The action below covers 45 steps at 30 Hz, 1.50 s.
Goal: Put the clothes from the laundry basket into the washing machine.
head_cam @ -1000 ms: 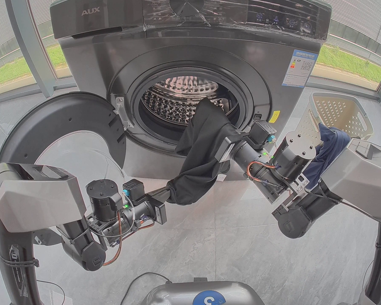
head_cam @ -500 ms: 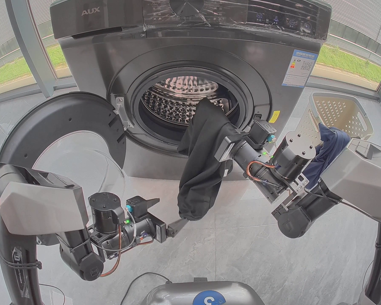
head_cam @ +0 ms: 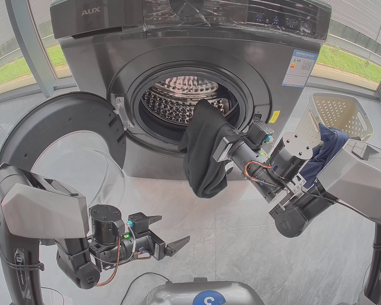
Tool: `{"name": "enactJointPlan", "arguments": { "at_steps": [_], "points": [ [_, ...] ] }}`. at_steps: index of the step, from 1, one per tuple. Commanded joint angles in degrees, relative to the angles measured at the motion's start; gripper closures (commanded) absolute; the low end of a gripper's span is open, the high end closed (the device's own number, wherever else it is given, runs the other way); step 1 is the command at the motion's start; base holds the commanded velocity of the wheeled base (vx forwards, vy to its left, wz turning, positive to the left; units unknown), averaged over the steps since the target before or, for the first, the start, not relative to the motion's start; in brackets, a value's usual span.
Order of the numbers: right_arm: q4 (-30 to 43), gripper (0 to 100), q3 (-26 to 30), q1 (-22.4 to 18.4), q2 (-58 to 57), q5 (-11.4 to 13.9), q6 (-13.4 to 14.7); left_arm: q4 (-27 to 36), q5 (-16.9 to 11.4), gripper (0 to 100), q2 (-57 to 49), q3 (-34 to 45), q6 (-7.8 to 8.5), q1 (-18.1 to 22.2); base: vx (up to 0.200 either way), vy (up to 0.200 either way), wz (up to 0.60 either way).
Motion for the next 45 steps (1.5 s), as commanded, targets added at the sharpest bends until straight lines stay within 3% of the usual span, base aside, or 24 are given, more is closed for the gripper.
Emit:
{"name": "enactJointPlan", "arguments": {
  "at_steps": [1,5,15,29,38,41,45],
  "points": [
    [-0.52,100,-1.12,-0.33,0.21,0.03,0.01,-0.03,-0.03,0,0.4,1.36,0.61,-0.04,0.0,0.0,0.0],
    [-0.52,100,-0.95,0.2,0.3,-0.05,0.01,-0.03,0.06,0,0.75,0.22,0.79,-0.04,0.0,0.0,0.0],
    [-0.61,100,-0.51,2.66,1.7,-0.85,0.1,-0.03,-0.03,0,-0.74,-17.09,-0.8,-0.13,0.0,0.0,0.0],
    [-0.61,100,-0.42,3.63,2.06,-0.85,0.1,-0.03,0.41,0,0.75,-25.88,-2.03,-1.18,0.0,0.0,0.0],
    [-0.69,100,3.27,5.56,-0.14,-1.11,0.45,0.06,1.29,0,4.79,-29.05,-1.94,-0.13,0.0,0.0,0.0],
    [-0.69,100,4.06,6.62,-1.11,-2.6,0.63,0.06,2.96,0,6.38,-31.16,-2.47,-0.13,0.0,0.0,0.0],
    [-0.69,100,5.03,7.94,-2.16,-2.78,0.89,0.06,4.89,0,7.69,-33.0,-3.7,-0.13,0.0,0.0,0.0]
  ]
}}
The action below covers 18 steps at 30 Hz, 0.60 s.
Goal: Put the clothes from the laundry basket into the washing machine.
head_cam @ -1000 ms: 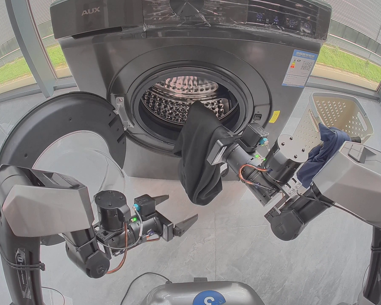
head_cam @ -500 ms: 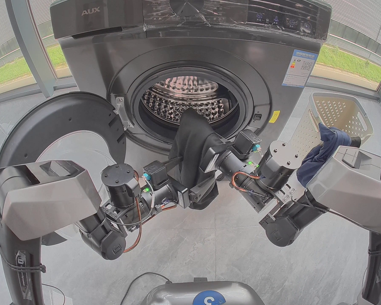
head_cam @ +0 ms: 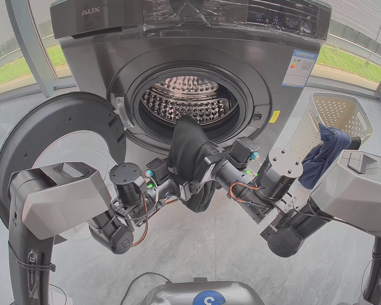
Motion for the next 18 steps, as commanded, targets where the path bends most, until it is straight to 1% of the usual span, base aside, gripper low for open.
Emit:
{"name": "enactJointPlan", "arguments": {
  "at_steps": [1,7,10,15,16,18],
  "points": [
    [-0.69,100,1.26,1.64,-1.86,-0.15,0.13,0.01,0.66,0,2.6,-2.16,-0.34,0.02,0.0,0.0,0.0],
    [-0.69,100,2.57,2.35,-2.92,-0.23,0.21,0.01,0.75,0,3.12,-3.3,-0.34,0.19,0.0,0.0,0.0],
    [-0.69,100,2.93,2.43,-3.01,-0.59,0.48,0.01,0.84,0,4.0,-4.09,-0.17,0.9,0.0,0.0,0.0],
    [-0.69,100,3.19,2.43,-3.01,-0.94,0.48,0.01,1.98,0,4.35,-5.06,-0.25,2.3,0.0,0.0,0.0],
    [-0.69,100,3.19,2.35,-3.01,-0.94,0.48,0.01,1.89,100,4.44,-5.15,-0.17,2.48,0.0,0.0,0.0],
    [-0.69,100,3.28,2.17,-3.01,-1.02,0.57,0.01,1.98,100,4.35,-5.06,-0.25,2.48,0.0,0.0,0.0]
  ]
}}
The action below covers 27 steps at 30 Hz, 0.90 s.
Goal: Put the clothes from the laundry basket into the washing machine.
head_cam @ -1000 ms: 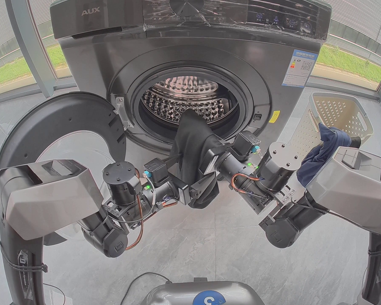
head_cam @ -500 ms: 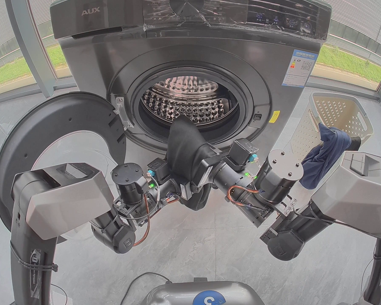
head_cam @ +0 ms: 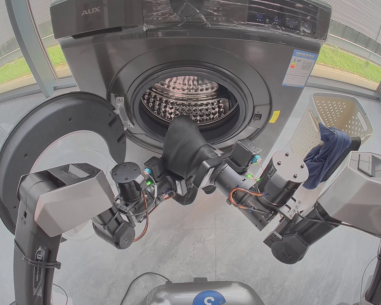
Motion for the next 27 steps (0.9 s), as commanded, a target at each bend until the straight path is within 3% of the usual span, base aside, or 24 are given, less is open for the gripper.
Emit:
{"name": "enactJointPlan", "arguments": {
  "at_steps": [1,5,8,11,17,27],
  "points": [
    [-0.64,100,0.15,-0.47,-0.08,-0.04,0.1,-0.04,0.03,100,0.27,-0.26,-0.04,0.41,0.0,0.0,0.0],
    [-0.56,100,-0.03,-2.84,0.71,-1.18,0.54,-0.13,1.26,100,-0.35,-0.96,-0.21,0.67,0.0,0.0,0.0],
    [-0.56,100,-0.03,-6.36,2.38,-1.44,1.16,-0.13,4.07,100,-1.67,-1.84,-1.97,1.38,0.0,0.0,0.0],
    [-0.56,100,0.06,-7.94,3.88,-1.44,1.25,-0.13,4.34,100,-4.04,-1.49,-2.76,1.46,0.0,0.0,0.0],
    [-0.56,100,-0.38,-8.29,6.51,-1.71,1.16,-0.13,4.34,100,-8.08,0.88,-3.64,0.76,0.0,0.0,0.0],
    [-0.56,100,-0.03,-8.64,7.39,-1.53,0.72,-0.13,4.34,100,-8.78,2.99,-3.73,0.41,0.0,0.0,0.0]
  ]
}}
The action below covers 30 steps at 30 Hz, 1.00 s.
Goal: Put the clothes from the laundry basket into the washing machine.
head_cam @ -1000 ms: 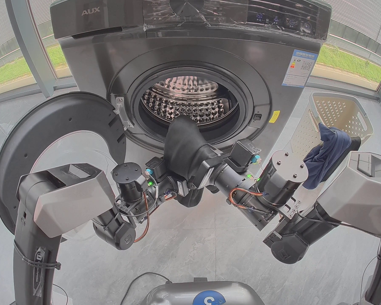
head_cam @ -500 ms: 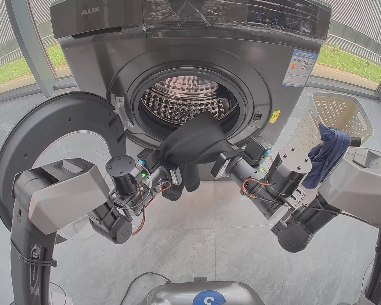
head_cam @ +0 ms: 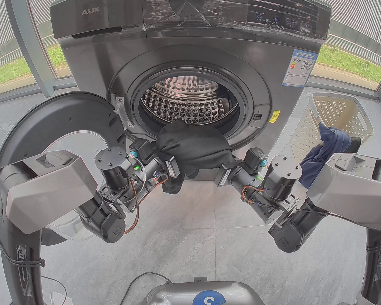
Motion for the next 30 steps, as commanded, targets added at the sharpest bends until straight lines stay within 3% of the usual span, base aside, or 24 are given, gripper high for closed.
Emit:
{"name": "enactJointPlan", "arguments": {
  "at_steps": [1,8,9,12,16,19,27,30],
  "points": [
    [-0.56,0,0.45,-0.07,0.44,0.03,-0.07,-0.1,0.01,100,-0.76,0.2,-0.03,-0.14,0.0,0.0,0.0],
    [-0.56,0,5.73,0.81,-1.14,0.64,-0.07,-0.19,0.45,100,-1.2,0.99,0.58,-0.49,0.0,0.0,0.0],
    [-0.64,0,10.47,1.51,-3.87,1.87,-0.95,-0.37,2.03,100,-2.7,3.81,0.67,-0.49,0.0,0.0,0.0],
    [-0.64,0,18.82,1.6,-9.93,7.06,-2.8,-0.37,2.38,100,-6.3,9.61,0.41,-0.32,0.0,0.0,0.0],
    [-0.56,0,26.91,1.68,-16.08,10.66,-5.17,-0.28,2.03,100,-11.49,16.11,0.23,-0.41,0.0,0.0,0.0],
    [-0.56,0,31.13,1.6,-20.39,10.66,-5.43,-0.28,1.42,100,-16.76,22.7,0.32,-1.02,0.0,0.0,0.0],
    [-0.47,0,33.68,-2.36,-21.71,9.7,-5.43,-0.19,-0.61,100,-23.79,34.57,0.93,-4.8,0.0,0.0,0.0],
    [-0.47,0,33.76,-3.68,-21.27,7.76,-4.91,-0.19,-1.92,100,-24.67,36.59,1.02,-4.18,0.0,0.0,0.0]
  ]
}}
